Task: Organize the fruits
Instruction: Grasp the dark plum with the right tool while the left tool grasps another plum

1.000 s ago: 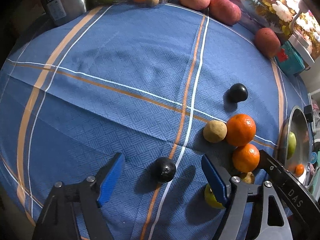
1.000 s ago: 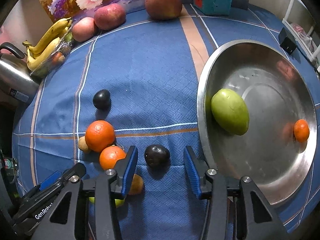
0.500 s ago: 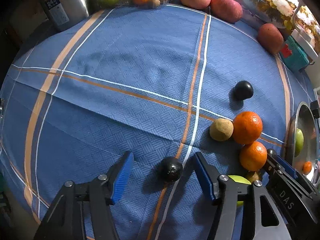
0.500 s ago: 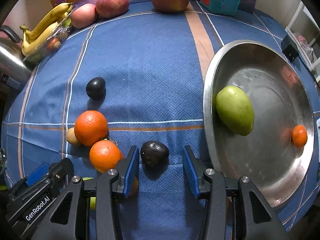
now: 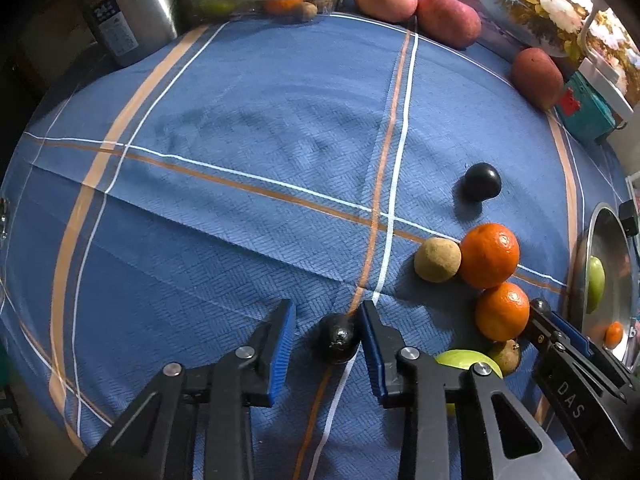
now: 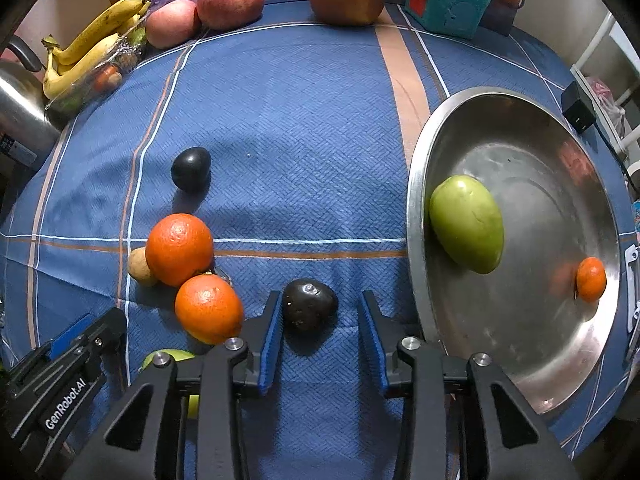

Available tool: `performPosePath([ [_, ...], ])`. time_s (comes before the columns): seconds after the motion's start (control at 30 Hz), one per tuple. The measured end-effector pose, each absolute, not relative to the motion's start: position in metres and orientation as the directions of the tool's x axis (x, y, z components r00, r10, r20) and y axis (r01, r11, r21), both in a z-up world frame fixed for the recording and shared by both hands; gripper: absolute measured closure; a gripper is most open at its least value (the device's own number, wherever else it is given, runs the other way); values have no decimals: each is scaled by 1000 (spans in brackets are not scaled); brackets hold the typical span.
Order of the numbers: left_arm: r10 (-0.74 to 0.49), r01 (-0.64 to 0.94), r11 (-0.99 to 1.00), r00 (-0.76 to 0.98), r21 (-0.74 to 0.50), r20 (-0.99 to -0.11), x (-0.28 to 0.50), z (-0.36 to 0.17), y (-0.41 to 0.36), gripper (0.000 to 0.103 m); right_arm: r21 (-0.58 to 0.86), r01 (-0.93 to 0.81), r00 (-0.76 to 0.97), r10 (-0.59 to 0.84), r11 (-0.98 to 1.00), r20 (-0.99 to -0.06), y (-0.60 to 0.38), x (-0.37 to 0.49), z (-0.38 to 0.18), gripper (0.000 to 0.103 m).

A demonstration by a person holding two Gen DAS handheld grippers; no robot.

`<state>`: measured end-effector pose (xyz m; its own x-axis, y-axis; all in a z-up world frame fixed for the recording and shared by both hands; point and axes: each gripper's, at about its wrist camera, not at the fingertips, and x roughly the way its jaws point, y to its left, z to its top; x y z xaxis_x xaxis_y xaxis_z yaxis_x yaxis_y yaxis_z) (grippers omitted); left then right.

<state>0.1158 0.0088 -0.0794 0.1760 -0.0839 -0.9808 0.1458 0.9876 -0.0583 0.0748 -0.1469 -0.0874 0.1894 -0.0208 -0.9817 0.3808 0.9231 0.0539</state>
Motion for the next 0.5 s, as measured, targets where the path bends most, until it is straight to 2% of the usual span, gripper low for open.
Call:
performPosePath([
  [0.27,-71,160,986,176,-43,-982,114,-80,-2,73,57,370,190,-16,927,-982,-148,73,-82,74],
  [0.37,-86,160,985,172,-58,-981,112,-79,-6,78,57,369,190,-15,928,-982,-147,73,-81,74],
  [0.5,-94,157,985,170,-68,-981,112,-78,-6,79,59,370,190,-14,927,-982,-146,74,-82,75],
])
